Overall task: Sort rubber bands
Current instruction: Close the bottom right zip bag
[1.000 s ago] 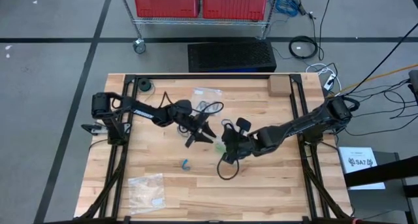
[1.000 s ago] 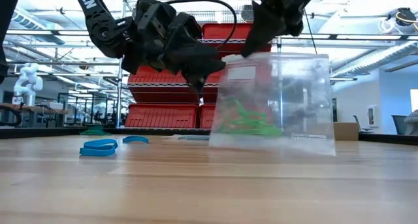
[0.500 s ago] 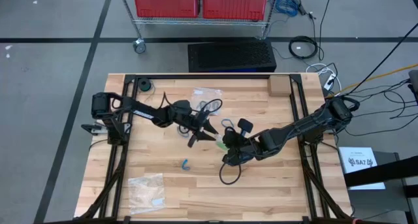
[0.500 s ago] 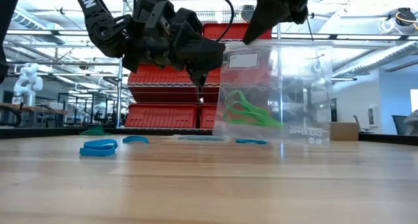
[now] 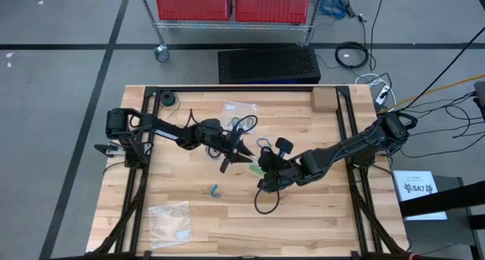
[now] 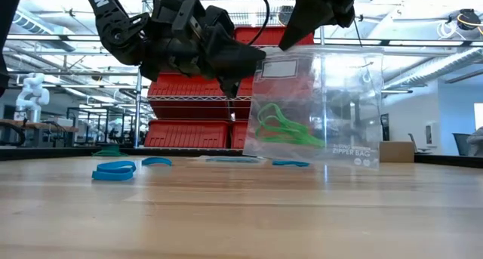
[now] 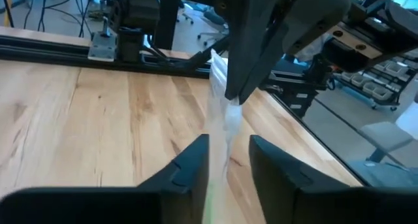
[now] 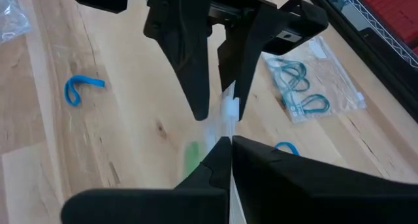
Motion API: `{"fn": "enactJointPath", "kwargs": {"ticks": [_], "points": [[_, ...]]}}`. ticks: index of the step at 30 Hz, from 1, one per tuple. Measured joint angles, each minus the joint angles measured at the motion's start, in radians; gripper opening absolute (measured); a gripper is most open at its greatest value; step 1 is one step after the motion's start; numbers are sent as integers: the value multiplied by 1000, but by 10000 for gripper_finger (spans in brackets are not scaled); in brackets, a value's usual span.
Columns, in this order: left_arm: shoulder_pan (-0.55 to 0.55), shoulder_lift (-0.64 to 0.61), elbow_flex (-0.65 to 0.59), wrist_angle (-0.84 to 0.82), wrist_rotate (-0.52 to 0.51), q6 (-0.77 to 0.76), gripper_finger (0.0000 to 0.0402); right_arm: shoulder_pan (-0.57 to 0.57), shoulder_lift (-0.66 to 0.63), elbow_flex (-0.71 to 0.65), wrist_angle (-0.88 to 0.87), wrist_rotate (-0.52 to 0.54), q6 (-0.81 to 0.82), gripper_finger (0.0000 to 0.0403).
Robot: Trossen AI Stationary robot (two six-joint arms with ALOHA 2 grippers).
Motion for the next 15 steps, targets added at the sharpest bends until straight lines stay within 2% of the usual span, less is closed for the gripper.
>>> {"fn": "enactJointPath", "kwargs": {"ticks": [8, 15], "points": [[0, 0, 0, -1, 1, 6, 14, 0, 0, 0, -3, -5, -3, 0], [-1, 0, 0, -2, 0, 38, 4, -4, -6, 0, -6, -73, 0, 5]]}}
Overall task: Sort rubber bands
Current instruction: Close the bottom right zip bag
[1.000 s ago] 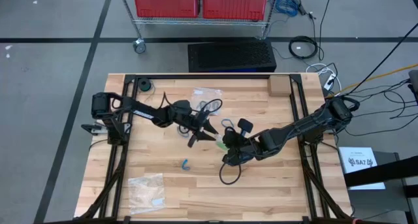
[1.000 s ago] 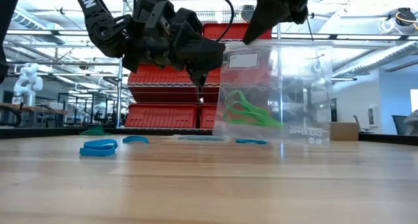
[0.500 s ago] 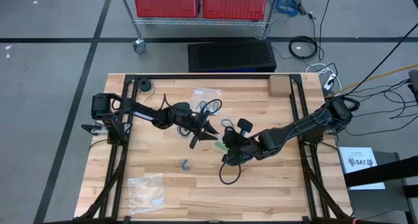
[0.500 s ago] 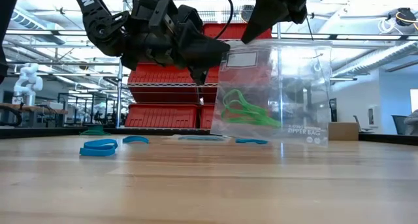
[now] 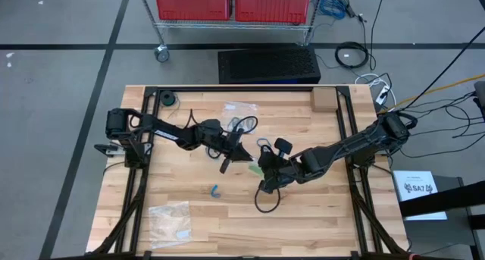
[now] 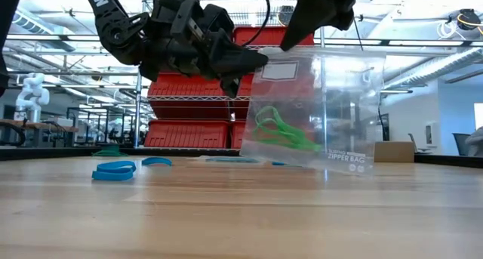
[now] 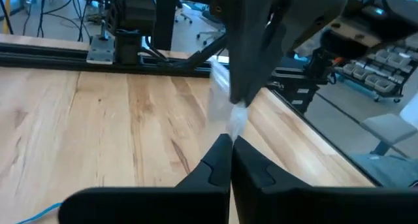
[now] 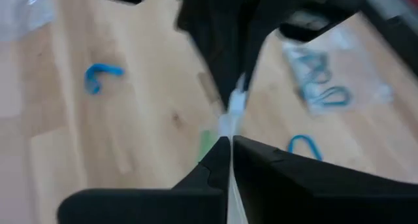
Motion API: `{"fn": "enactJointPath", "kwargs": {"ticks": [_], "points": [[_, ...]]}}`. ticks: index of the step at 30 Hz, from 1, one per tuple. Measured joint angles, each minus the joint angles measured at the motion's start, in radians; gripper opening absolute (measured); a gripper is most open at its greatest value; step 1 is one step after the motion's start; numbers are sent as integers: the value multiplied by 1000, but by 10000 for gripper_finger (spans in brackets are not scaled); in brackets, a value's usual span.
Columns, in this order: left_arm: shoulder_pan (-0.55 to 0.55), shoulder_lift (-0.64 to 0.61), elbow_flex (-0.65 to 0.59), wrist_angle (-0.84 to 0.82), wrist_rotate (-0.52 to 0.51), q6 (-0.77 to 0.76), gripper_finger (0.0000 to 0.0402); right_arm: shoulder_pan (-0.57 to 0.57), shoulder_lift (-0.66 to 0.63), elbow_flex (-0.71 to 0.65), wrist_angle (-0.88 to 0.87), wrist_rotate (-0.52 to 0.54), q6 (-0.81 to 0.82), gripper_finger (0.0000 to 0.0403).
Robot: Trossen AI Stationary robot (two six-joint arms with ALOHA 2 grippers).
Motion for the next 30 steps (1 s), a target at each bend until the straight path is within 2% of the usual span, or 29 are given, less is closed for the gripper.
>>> {"fn": "enactJointPath", "kwargs": {"ticks": [6, 12, 17, 20, 23, 30], "points": [[1, 0, 0, -9, -40, 22, 2, -26, -26, 0, 18, -118, -21, 53], [1, 0, 0, -14, -50, 43, 1, -84, -26, 0, 68, -138, -28, 121], [1, 0, 0, -21, -66, 48, 1, -124, -26, 0, 66, -175, -46, 148], [1, 0, 0, -20, -67, 48, 1, -138, -25, 0, 65, -218, -52, 147], [1, 0, 0, -20, -67, 48, 1, -143, -25, 0, 65, -219, -58, 128], [1, 0, 0, -9, -71, 45, 0, -156, -25, 0, 64, -219, -91, 45]]}}
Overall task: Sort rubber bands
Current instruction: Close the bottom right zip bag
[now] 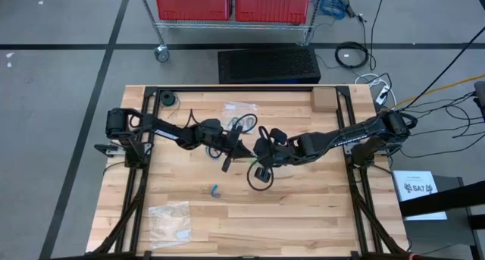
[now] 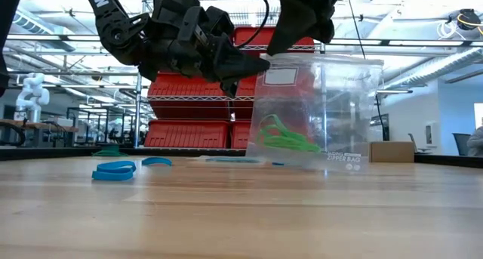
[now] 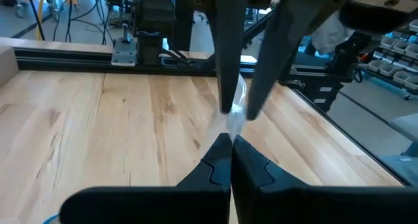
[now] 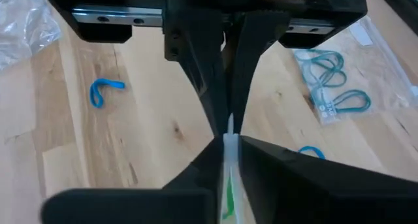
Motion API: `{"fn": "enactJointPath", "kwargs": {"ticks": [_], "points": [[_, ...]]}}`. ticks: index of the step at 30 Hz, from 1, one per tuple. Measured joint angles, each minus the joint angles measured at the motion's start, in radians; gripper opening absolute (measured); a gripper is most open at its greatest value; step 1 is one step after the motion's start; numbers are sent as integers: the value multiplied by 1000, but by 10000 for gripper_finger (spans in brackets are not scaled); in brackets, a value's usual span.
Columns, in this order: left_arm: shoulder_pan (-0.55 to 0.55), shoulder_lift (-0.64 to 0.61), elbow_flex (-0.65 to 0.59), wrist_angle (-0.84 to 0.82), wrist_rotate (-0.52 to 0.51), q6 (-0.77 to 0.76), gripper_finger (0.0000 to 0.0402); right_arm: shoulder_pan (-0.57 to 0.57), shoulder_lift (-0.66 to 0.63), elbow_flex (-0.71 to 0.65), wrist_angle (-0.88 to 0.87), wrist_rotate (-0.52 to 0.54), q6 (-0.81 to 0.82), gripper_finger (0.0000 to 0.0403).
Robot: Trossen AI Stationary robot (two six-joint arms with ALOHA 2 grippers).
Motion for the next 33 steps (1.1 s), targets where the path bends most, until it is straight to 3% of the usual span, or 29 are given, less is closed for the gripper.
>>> {"fn": "enactJointPath", "kwargs": {"ticks": [6, 33], "points": [[0, 0, 0, 9, -1, -5, 0, -8, 0, 0, -2, 1, -14, 12], [1, 0, 0, 19, -1, -8, 0, 26, -28, -1, -178, -30, 72, 8]]}}
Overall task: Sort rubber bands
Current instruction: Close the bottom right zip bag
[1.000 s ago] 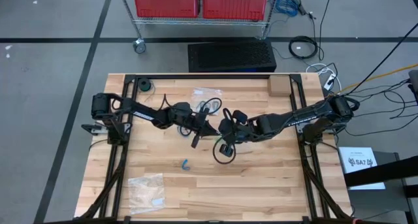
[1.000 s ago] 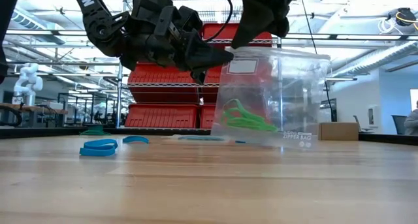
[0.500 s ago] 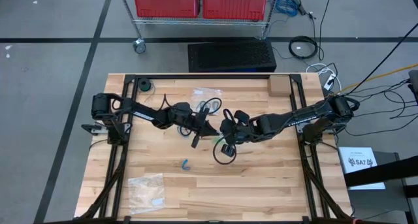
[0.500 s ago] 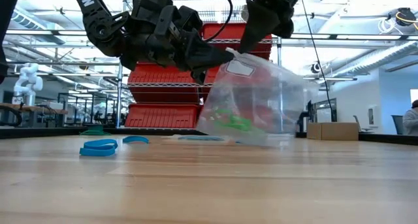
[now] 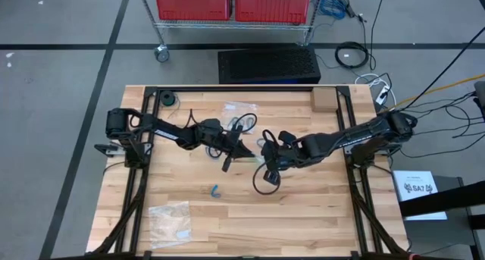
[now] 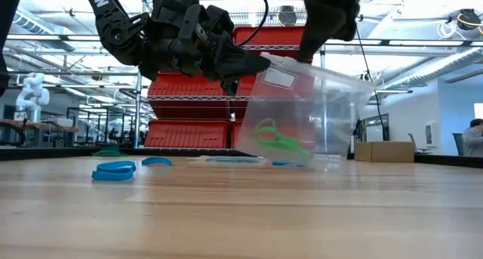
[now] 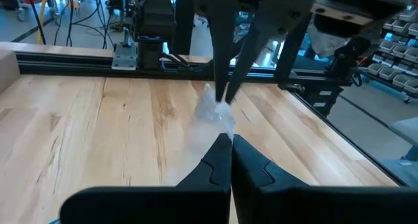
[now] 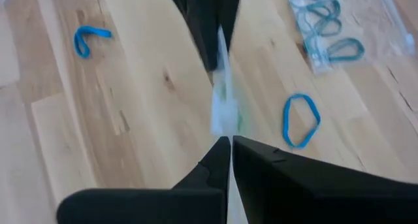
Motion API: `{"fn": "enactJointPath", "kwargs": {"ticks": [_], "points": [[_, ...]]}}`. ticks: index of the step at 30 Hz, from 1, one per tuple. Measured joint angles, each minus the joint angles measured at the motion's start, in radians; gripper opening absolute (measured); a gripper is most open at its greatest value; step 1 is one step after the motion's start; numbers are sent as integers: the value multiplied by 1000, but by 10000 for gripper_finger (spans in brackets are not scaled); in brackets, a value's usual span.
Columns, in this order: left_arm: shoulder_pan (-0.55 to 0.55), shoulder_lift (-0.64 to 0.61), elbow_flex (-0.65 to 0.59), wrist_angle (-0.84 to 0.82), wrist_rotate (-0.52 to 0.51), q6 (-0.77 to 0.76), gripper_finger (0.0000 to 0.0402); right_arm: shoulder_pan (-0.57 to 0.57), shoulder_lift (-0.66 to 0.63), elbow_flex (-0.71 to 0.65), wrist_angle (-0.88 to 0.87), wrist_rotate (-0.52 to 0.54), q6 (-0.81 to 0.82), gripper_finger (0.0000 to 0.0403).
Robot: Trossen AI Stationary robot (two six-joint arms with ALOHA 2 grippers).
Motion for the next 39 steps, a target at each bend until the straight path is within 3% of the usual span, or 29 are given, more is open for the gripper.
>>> {"fn": "enactJointPath", "kwargs": {"ticks": [9, 20, 25, 33, 39], "points": [[0, 0, 0, 4, 0, 0, 0, 23, -36, 0, -44, 5, 51, 16], [0, 0, 0, 3, 0, -2, 0, -16, -34, 0, 35, 4, -13, 129], [0, 0, 0, 2, 1, -3, 0, -56, -33, 0, 38, -19, -51, 153], [0, 0, 0, 2, 1, -3, 0, -86, 0, 0, 47, -106, -99, 125], [0, 0, 0, 0, 1, -3, 0, -85, 0, 0, 43, -105, -111, 61]]}}
